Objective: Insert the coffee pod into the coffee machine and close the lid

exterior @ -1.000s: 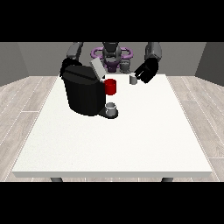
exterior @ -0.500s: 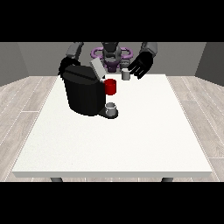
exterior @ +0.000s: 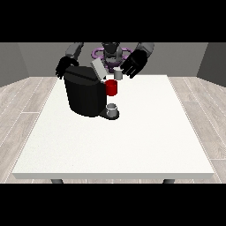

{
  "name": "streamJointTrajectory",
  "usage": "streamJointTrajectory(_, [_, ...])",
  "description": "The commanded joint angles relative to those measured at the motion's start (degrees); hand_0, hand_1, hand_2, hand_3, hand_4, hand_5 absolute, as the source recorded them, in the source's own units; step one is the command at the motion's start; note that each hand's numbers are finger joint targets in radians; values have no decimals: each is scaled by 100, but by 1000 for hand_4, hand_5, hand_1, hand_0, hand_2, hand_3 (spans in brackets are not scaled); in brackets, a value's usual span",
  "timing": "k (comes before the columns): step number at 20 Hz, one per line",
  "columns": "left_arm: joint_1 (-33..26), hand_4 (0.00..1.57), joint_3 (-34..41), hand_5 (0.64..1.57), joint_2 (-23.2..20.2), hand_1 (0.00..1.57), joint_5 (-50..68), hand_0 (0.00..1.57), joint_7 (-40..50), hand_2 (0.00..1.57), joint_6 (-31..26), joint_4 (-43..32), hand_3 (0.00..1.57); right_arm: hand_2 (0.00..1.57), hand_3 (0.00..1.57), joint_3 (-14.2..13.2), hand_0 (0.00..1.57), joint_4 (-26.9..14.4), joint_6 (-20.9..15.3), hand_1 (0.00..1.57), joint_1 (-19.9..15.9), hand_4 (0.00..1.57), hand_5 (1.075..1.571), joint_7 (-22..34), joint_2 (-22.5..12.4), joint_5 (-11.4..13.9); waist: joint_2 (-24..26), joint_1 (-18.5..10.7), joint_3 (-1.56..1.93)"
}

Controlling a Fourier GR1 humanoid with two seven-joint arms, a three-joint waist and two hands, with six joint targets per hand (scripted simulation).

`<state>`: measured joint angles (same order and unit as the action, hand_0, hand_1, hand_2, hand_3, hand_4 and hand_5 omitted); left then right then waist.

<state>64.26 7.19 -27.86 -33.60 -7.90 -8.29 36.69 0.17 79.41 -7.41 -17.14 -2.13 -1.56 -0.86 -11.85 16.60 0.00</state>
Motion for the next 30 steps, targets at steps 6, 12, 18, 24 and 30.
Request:
streamJointTrajectory(6, [79, 487, -51, 1571, 166, 1306, -126, 1306, 63, 1328, 84, 16, 1245, 0, 0, -85, 0, 25, -31, 0, 181, 520, 1571, -241, -38, 33, -54, 5, 2])
streamJointTrajectory(12, [433, 503, -37, 1571, 146, 1326, -154, 1326, 307, 1335, -141, -66, 1233, 0, 0, -218, 0, -92, -134, 0, -39, 519, 1571, -370, -48, 41, -265, 40, 3])
streamJointTrajectory(18, [217, 504, -145, 1571, 396, 1206, -248, 1206, 148, 1261, -23, -51, 1187, 0, 0, -306, 0, -38, 32, 0, -29, 530, 1571, -8, -179, -130, -94, 19, 1])
streamJointTrajectory(24, [173, 505, -120, 1571, 384, 1198, -309, 1198, 158, 1271, -7, -184, 1200, 0, 0, -46, 0, 232, -245, 0, 157, 499, 1571, 147, 127, 27, 56, 80, 0])
streamJointTrajectory(30, [336, 488, 11, 1571, 178, 1184, -338, 1184, 73, 1248, 99, -238, 1186, 0, 0, -370, 0, 210, -34, 0, -222, 481, 1571, -66, -223, -148, -452, 144, 1])
